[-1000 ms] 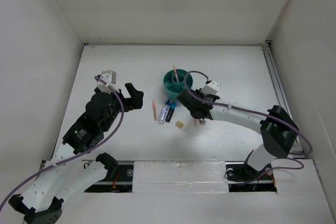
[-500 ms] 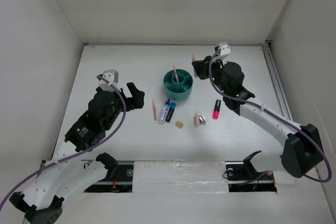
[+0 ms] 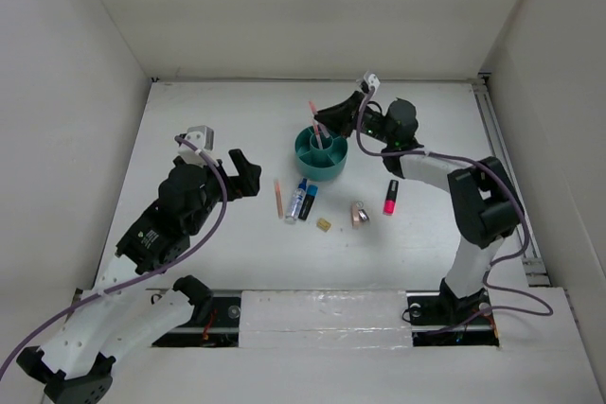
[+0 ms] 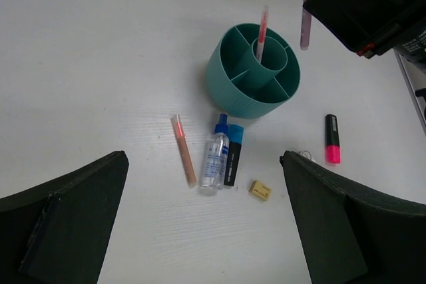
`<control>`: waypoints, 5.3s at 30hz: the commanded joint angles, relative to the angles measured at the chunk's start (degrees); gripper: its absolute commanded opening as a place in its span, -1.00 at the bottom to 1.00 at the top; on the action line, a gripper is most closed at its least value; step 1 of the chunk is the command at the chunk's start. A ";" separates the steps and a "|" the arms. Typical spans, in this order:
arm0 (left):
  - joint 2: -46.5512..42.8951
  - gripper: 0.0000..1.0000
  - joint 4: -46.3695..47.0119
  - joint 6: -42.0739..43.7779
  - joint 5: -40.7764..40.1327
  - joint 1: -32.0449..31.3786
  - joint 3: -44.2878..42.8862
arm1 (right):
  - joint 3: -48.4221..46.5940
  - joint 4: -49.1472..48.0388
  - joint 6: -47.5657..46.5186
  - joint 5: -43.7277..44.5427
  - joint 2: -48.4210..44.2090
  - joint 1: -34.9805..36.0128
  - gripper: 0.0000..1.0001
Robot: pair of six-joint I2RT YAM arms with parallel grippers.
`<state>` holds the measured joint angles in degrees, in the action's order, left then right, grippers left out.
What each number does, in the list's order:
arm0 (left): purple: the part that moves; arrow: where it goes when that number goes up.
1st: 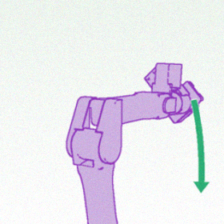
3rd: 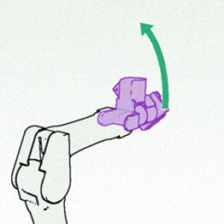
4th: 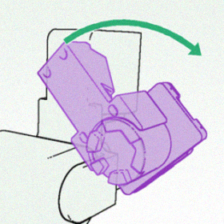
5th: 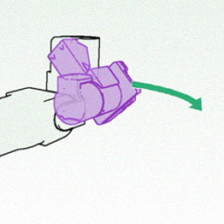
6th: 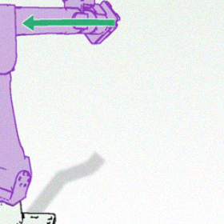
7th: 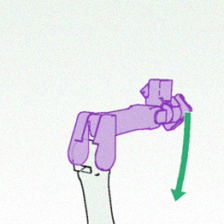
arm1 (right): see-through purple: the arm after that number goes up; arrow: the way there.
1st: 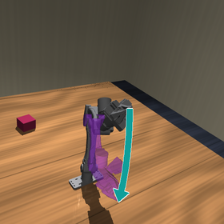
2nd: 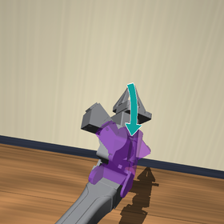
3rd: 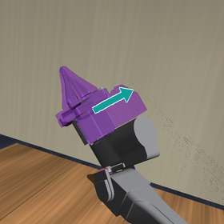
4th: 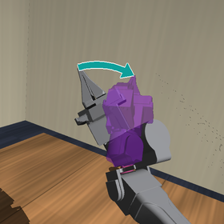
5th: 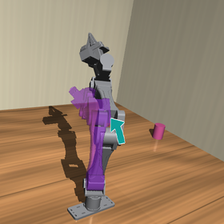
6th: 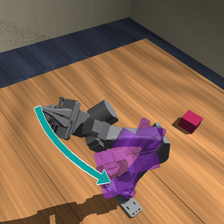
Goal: Sort the stationery into containers
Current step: Place the stationery into the container, then grab a piece of stationery with the right arm, then place the stationery into the container
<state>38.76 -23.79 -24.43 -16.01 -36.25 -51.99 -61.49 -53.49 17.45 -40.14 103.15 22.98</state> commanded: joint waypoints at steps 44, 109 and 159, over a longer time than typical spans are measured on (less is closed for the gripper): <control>1.75 1.00 3.58 3.68 7.13 0.21 0.39 | -3.90 -20.68 9.88 -14.18 16.12 -4.26 -0.29; -4.31 1.00 -10.66 -13.90 -24.60 0.21 -2.94 | -38.44 78.72 7.50 55.17 26.05 32.12 -0.48; -2.11 1.00 -3.63 -6.25 -16.07 0.21 -1.36 | -11.37 -47.23 43.46 -13.03 17.34 -6.72 -1.00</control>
<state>36.07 -29.71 -31.97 -32.95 -36.25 -53.63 -71.02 -71.96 60.31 -51.53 122.21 16.82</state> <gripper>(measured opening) 0.997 0.187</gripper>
